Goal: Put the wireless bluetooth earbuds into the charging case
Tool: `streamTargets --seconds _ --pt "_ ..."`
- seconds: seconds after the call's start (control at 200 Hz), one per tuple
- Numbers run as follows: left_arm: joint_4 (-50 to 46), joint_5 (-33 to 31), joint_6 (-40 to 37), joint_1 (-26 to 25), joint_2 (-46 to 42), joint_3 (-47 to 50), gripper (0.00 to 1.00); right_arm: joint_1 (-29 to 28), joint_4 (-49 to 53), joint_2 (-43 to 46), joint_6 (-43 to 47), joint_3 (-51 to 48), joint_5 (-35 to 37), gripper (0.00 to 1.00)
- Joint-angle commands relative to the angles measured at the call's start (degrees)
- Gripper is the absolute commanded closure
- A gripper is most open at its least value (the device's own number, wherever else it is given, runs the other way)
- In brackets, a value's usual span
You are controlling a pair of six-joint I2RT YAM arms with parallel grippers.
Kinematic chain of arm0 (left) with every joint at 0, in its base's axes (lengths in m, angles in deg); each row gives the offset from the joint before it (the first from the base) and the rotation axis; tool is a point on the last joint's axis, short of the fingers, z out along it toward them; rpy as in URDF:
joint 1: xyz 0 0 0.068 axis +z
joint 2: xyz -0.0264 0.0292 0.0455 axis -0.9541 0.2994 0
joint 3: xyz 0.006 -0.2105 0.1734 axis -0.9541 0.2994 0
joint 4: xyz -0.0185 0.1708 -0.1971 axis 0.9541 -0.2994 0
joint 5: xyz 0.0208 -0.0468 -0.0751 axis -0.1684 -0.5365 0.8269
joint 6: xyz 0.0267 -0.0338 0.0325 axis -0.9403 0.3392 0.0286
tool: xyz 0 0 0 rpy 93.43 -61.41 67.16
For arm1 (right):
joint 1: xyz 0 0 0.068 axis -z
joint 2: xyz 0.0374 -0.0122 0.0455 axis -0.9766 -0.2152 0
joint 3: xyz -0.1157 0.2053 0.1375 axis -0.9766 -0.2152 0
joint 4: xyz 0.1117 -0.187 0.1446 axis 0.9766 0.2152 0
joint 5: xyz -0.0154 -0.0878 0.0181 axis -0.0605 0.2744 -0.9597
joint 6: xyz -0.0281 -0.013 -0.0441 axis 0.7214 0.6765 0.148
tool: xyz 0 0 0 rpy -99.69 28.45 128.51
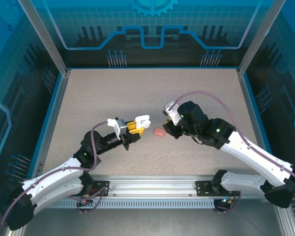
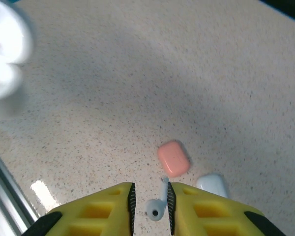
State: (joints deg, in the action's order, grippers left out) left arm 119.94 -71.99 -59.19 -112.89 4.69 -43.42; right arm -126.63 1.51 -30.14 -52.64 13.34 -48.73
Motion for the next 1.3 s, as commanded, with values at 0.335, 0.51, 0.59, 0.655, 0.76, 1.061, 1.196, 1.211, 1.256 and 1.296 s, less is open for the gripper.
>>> streamTargets --seconds 0.335,0.51,0.59,0.655,0.76,1.061,1.196,1.211,1.256,1.296 --pt "0.23 -0.78 0.01 -0.33 -0.08 0.85 1.0 5.21 4.04 -0.16 3.01 3.41 -5.08 0.71" --pt "-1.36 -1.77 -0.45 -0.3 -2.3 1.31 1.0 11.4 6.54 -0.34 -6.31 -1.72 -5.19 0.64" --pt "-1.54 -2.19 -0.63 -0.33 -3.01 1.46 1.0 15.5 9.69 -2.12 -10.37 -4.28 -6.18 0.64" --pt "-1.95 -2.31 -0.85 -0.38 -3.6 1.47 1.0 17.81 11.32 -4.26 -12.21 -7.04 -6.91 0.63" --pt "-2.46 -2.44 -0.98 -0.36 -4.39 1.56 1.0 20.32 8.73 -7.43 -15.09 -12.98 -9.62 0.62" --pt "-3.1 -2.59 -1.2 -0.39 -5.24 1.83 1.0 22.08 -0.26 -17.8 -19.83 -20.77 -13.36 0.6" --pt "-3.1 -2.53 -1.1 -0.38 -5.26 2.01 1.0 22.0 -2.91 -20.73 -20.52 -21.56 -14.57 0.6" --pt "-3.1 -2.6 -1.11 -0.36 -5.24 1.97 1.0 21.99 -2.99 -21.01 -20.52 -21.57 -14.4 0.6" --pt "-3.1 -2.6 -1.07 -0.4 -5.33 2.04 1.0 21.99 -2.81 -21.66 -20.53 -21.38 -13.18 0.6" --pt "-3.1 -2.61 -1.07 -0.3 -5.33 2.04 1.0 21.82 -2.74 -22.14 -20.5 -21.19 -12.12 0.59"
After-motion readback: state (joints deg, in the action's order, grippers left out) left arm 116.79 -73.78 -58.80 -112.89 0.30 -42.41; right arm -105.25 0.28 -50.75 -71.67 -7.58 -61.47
